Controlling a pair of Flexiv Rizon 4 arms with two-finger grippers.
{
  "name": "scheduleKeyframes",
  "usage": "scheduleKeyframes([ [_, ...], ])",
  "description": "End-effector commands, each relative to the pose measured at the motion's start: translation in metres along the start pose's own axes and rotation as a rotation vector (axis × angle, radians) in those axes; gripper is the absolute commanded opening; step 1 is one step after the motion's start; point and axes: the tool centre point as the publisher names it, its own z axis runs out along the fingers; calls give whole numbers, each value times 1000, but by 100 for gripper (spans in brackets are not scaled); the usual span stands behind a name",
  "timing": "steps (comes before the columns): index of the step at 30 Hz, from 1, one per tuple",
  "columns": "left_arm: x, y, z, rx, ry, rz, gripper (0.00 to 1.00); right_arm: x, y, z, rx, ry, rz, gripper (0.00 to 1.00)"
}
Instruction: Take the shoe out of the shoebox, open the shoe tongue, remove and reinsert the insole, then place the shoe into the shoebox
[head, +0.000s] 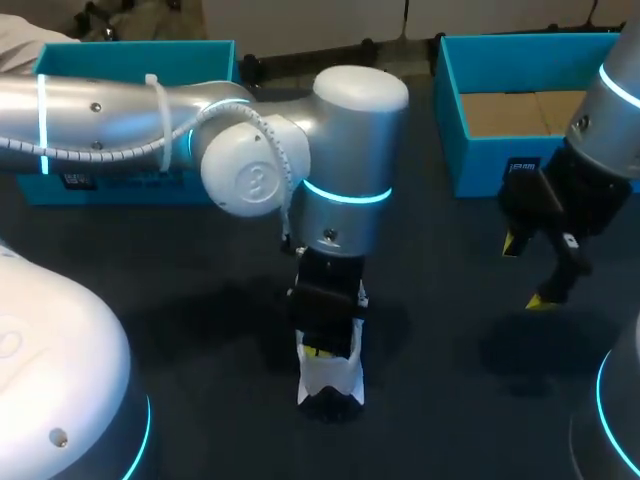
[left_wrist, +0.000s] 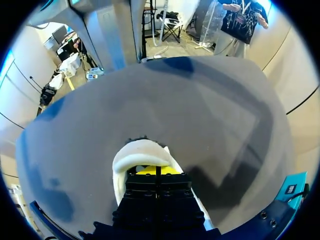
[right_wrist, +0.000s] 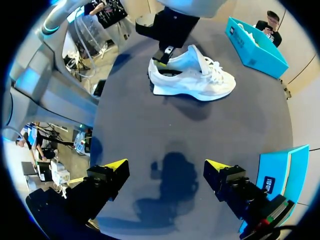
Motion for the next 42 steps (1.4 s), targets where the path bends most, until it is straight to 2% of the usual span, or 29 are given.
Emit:
scheduleKeyframes([
  [1,-10,11,19,28,34,-18,0,-1,1,1,3,1,1,100],
  [9,-9,14,42,40,19,-25,0,-1,1,1,3,1,1,100],
  [13,-7,18,50,-29,29,-40,0,-1,1,1,3,1,1,100],
  [14,-6,20,49,-22,18,-46,0,-1,1,1,3,1,1,100],
  [15,-5,22,46,-62,20,-64,0,-1,1,1,3,1,1,100],
  [17,-3,24,35,-79,-1,-71,0,-1,1,1,3,1,1,100],
  [21,-1,22,14,-82,-18,-58,0,-1,1,1,3,1,1,100],
  [24,3,21,10,-93,-7,-54,0,-1,1,1,3,1,1,100],
  [30,7,22,33,-76,31,-58,0,-1,1,1,3,1,1,100],
  [35,2,29,51,-119,77,-88,0,-1,1,1,3,1,1,100],
  [42,-3,40,53,-149,-5,-149,0,-1,1,1,3,1,1,100],
])
